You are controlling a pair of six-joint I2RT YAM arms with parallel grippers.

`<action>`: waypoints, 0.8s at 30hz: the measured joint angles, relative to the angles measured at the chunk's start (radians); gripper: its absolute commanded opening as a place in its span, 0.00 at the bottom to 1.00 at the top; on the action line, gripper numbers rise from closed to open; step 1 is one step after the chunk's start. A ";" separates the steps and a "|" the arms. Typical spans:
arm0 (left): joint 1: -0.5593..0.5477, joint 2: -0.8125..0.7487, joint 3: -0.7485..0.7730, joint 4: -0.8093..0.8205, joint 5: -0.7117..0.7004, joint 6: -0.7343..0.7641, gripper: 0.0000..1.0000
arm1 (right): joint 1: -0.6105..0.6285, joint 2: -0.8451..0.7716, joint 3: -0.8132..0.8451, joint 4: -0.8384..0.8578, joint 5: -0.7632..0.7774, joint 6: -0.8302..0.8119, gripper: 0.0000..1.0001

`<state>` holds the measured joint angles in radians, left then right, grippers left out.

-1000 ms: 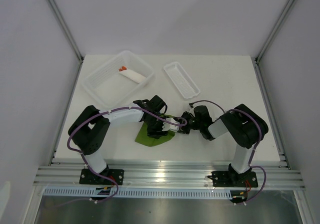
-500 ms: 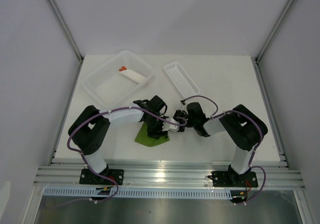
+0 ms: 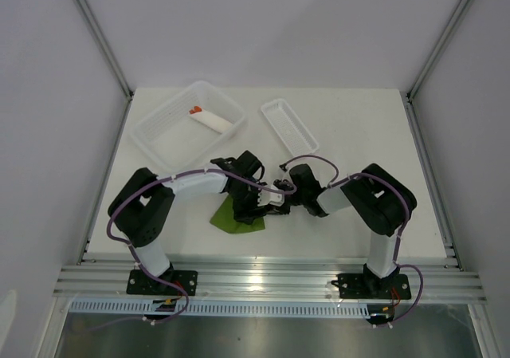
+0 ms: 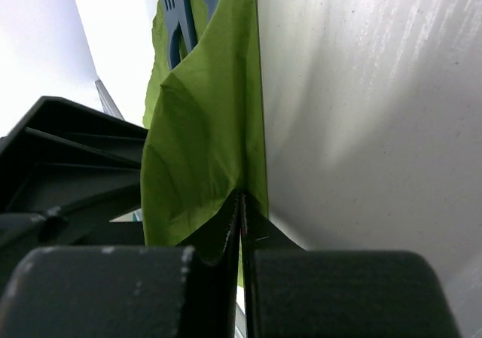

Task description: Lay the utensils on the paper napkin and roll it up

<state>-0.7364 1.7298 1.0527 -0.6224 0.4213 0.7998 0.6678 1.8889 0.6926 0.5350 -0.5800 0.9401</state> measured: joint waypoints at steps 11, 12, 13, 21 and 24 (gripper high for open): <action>0.098 -0.069 0.081 -0.104 0.002 -0.207 0.85 | 0.005 0.000 0.029 -0.051 0.005 -0.022 0.00; 0.106 -0.075 0.084 -0.100 0.001 -0.241 0.85 | 0.007 0.000 0.035 -0.059 0.007 -0.026 0.00; 0.113 -0.077 0.089 -0.096 0.000 -0.280 0.86 | 0.009 0.000 0.042 -0.067 0.011 -0.030 0.00; 0.115 -0.076 0.130 -0.055 -0.023 -0.546 0.89 | 0.019 -0.005 0.071 -0.124 0.039 -0.056 0.00; 0.105 -0.074 0.145 -0.025 -0.065 -0.601 0.89 | 0.019 -0.011 0.071 -0.132 0.049 -0.060 0.00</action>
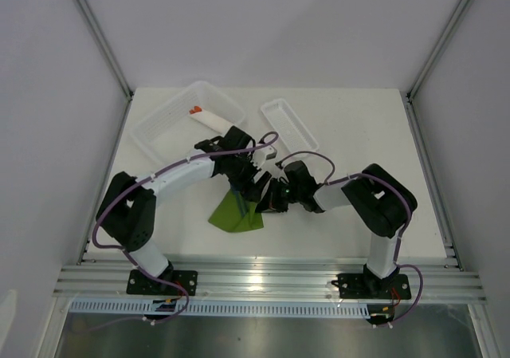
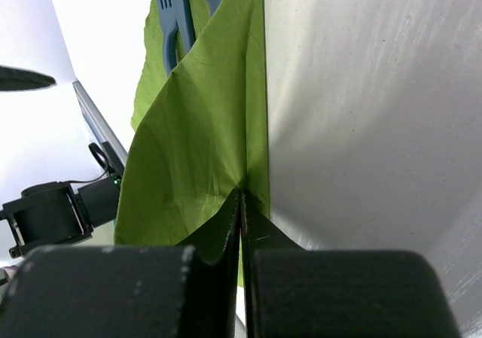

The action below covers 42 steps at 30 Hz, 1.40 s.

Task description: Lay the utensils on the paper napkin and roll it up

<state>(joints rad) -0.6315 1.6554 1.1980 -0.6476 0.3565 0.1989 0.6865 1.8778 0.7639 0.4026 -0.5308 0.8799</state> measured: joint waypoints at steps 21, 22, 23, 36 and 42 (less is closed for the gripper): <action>-0.073 0.064 0.002 0.078 -0.284 -0.061 0.76 | 0.002 -0.021 0.000 -0.034 0.026 -0.010 0.00; -0.073 0.064 0.002 0.068 -0.279 -0.064 0.77 | 0.002 -0.022 0.000 -0.035 0.027 -0.010 0.00; -0.073 0.064 0.002 0.056 -0.273 -0.068 0.77 | 0.002 -0.023 0.000 -0.038 0.027 -0.010 0.00; -0.037 0.066 -0.008 -0.032 -0.222 -0.105 0.59 | 0.006 -0.025 0.000 -0.040 0.034 -0.014 0.00; -0.029 0.087 -0.008 -0.046 -0.174 -0.123 0.44 | 0.006 -0.027 0.000 -0.042 0.038 -0.014 0.00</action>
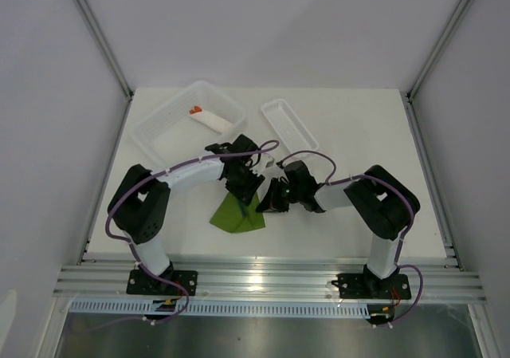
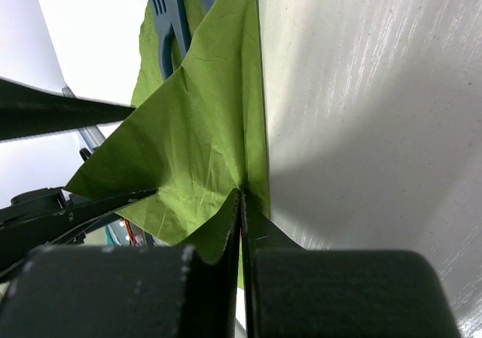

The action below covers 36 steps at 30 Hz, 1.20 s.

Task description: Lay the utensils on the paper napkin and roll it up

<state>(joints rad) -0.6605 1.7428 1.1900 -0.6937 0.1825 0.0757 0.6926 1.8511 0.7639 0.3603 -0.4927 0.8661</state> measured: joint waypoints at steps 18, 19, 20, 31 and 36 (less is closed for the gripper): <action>0.089 0.065 -0.018 -0.063 0.094 -0.013 0.01 | -0.003 -0.063 0.000 -0.028 0.025 -0.015 0.05; 0.090 0.072 -0.018 -0.065 0.096 -0.013 0.01 | -0.005 -0.070 0.000 -0.027 0.025 -0.016 0.04; 0.090 0.077 -0.018 -0.067 0.100 -0.013 0.01 | -0.006 -0.078 0.000 -0.026 0.025 -0.021 0.05; 0.101 0.078 -0.034 -0.064 0.114 -0.015 0.06 | 0.010 -0.043 0.012 0.118 -0.025 -0.009 0.02; 0.106 0.078 -0.039 -0.058 0.113 -0.016 0.12 | 0.026 0.039 0.032 0.179 -0.042 0.014 0.02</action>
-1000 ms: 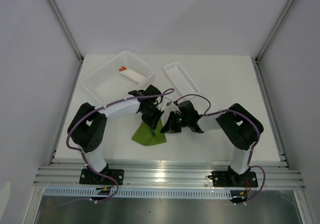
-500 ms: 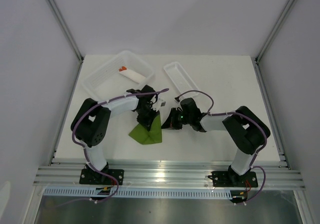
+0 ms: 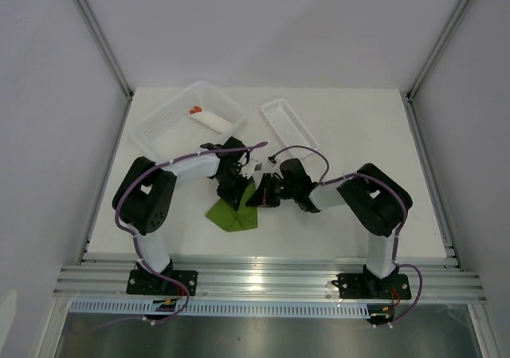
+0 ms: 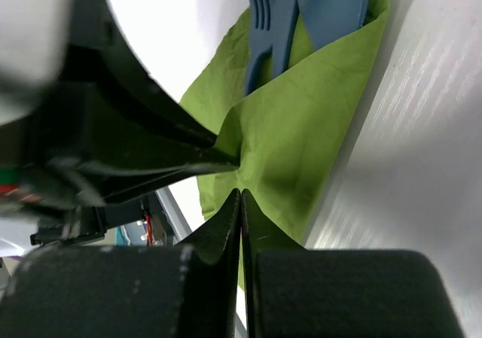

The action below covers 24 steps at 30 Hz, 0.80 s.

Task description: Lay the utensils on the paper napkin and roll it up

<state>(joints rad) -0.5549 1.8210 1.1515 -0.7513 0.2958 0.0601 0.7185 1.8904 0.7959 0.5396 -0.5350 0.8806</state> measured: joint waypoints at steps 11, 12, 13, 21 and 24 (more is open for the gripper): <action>0.006 0.000 -0.006 0.007 -0.003 0.001 0.26 | 0.020 0.090 0.047 0.021 0.003 0.020 0.00; 0.008 0.000 -0.006 0.008 -0.003 0.001 0.27 | 0.020 0.090 0.047 0.018 0.005 0.021 0.00; 0.012 0.000 -0.006 0.006 -0.004 0.000 0.27 | 0.020 0.090 0.048 0.015 0.005 0.021 0.00; 0.027 0.000 -0.004 0.003 -0.008 0.008 0.14 | 0.026 0.085 0.049 0.021 0.009 0.007 0.00; 0.027 0.000 -0.004 0.003 -0.004 0.008 0.14 | 0.032 0.084 0.044 0.043 0.012 -0.001 0.00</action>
<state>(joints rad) -0.5274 1.8210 1.1473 -0.7479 0.2920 0.0685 0.7502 1.9747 0.8398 0.5823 -0.5232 0.8799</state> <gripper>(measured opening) 0.142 0.003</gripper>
